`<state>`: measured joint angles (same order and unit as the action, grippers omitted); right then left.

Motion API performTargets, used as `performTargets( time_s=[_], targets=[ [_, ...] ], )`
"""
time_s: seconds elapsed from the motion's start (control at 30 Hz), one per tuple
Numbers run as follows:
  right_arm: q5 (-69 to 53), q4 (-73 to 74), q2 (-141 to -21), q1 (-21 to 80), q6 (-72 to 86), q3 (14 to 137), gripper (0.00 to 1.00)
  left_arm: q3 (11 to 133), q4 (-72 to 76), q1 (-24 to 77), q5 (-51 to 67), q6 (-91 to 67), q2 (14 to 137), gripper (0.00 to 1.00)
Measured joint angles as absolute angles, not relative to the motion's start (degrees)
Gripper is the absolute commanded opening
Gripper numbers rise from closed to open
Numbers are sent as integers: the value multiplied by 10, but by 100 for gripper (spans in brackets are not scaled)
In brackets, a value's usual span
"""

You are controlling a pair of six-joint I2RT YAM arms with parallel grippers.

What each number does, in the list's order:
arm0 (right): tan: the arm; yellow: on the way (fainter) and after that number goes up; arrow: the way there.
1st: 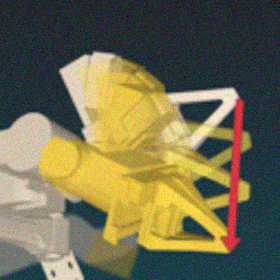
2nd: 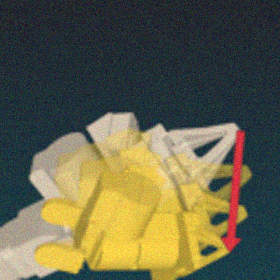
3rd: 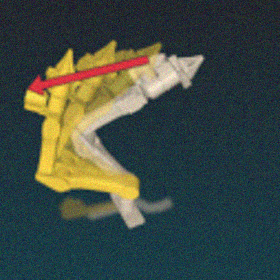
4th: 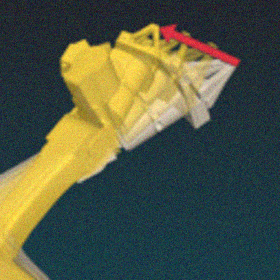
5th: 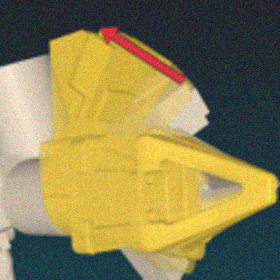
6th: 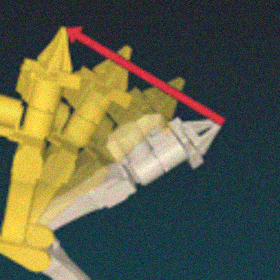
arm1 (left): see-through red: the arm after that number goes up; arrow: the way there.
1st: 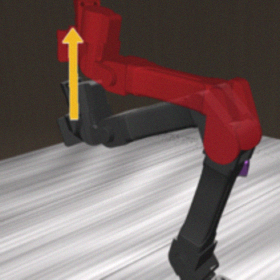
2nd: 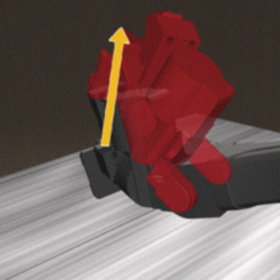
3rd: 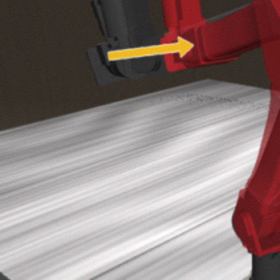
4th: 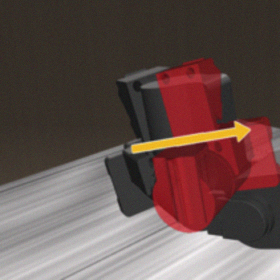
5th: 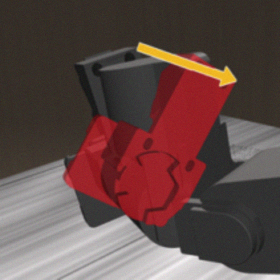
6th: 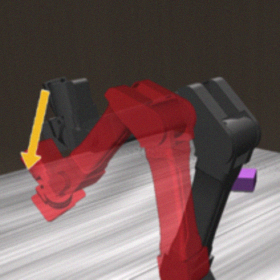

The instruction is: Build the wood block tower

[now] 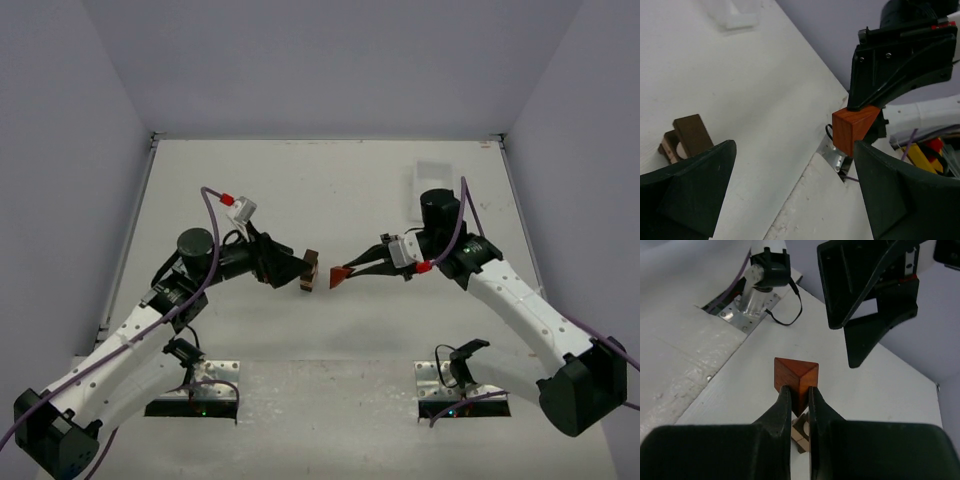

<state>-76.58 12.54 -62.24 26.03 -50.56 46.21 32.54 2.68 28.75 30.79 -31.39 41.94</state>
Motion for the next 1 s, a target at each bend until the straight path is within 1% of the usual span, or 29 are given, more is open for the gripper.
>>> performTargets(
  time_s=[0.13,0.27,0.33,0.47,0.63,0.8,0.83,0.97,1.0],
  targets=[
    [-812,234,-617,263,-617,483,0,299,130,292,426,-331,441,100],
    [-829,295,-628,268,-678,494,0,284,212,317,495,-352,476,99],
    [-832,318,-640,270,-701,501,0,283,238,339,513,-355,490,98],
    [-833,384,-665,277,-766,523,0,283,270,388,520,-358,505,93],
    [-837,440,-682,289,-833,542,0,286,296,405,520,-364,534,91],
    [-839,464,-684,301,-864,543,0,286,312,406,511,-376,555,84],
    [-839,467,-684,305,-868,543,0,286,315,406,510,-379,559,80],
    [-840,478,-687,327,-883,543,0,286,324,406,508,-388,565,71],
    [-841,481,-689,332,-886,543,0,286,327,406,508,-390,565,65]
  ],
)
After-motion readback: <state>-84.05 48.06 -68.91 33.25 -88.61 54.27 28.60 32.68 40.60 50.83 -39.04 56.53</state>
